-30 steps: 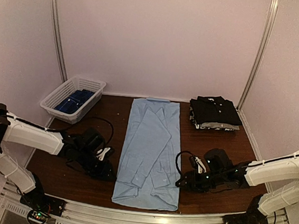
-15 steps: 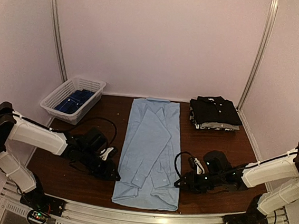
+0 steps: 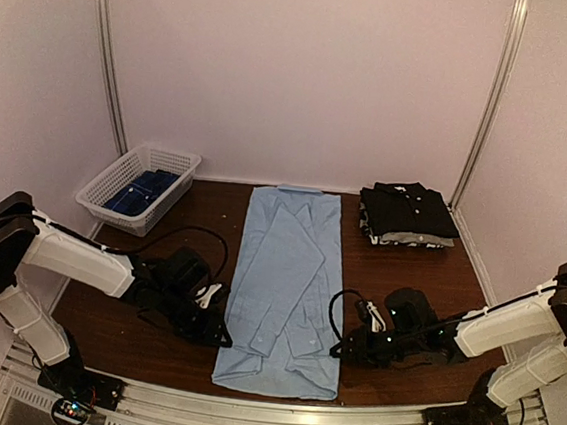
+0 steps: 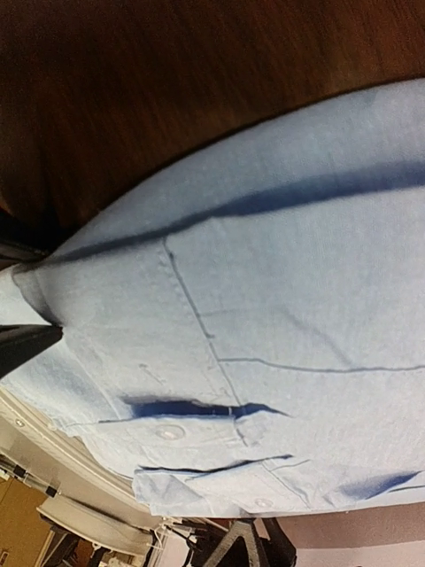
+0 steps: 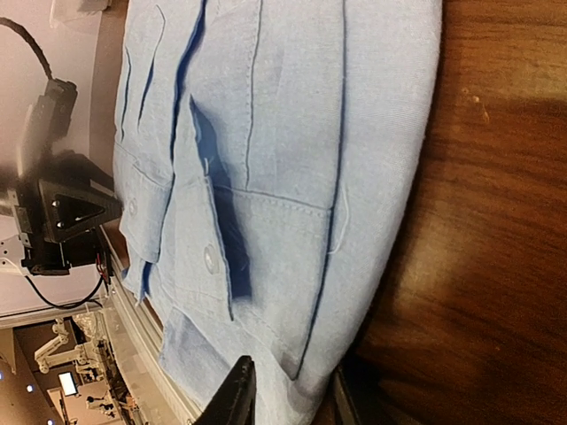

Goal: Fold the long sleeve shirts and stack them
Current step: Pick up the rectangle-folded shirt from the center of the board, then fold the rectangle-folded shirt at the center of the board, then smooth out the 2/3-rectangle-folded shirt at the center of the board.

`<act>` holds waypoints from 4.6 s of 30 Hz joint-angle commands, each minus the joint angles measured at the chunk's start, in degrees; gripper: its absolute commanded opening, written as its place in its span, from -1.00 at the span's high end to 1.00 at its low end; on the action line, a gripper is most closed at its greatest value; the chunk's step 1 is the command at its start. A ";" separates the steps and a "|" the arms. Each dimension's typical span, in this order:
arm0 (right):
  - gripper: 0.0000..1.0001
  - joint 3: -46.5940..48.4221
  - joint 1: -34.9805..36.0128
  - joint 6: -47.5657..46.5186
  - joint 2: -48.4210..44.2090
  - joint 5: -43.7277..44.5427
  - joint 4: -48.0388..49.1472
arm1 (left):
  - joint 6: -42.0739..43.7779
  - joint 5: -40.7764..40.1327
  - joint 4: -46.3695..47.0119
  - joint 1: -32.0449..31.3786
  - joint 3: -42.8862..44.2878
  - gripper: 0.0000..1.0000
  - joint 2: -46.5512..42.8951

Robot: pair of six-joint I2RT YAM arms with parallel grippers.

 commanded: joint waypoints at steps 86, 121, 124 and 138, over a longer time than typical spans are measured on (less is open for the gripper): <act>0.83 24.34 -21.61 3.87 24.42 -1.07 19.00 | -20.98 11.17 25.06 20.49 17.24 0.78 19.30; 0.38 33.51 -1.79 -23.54 16.48 9.62 -7.25 | 3.26 -4.33 1.52 15.89 13.16 0.30 -3.80; 0.49 36.78 0.44 -23.92 20.53 8.35 -7.75 | 2.03 -5.72 1.42 13.15 11.09 0.53 -4.66; 0.55 60.47 -1.46 -27.15 37.40 12.37 -16.81 | 0.03 -7.21 4.19 8.68 12.63 0.92 -0.26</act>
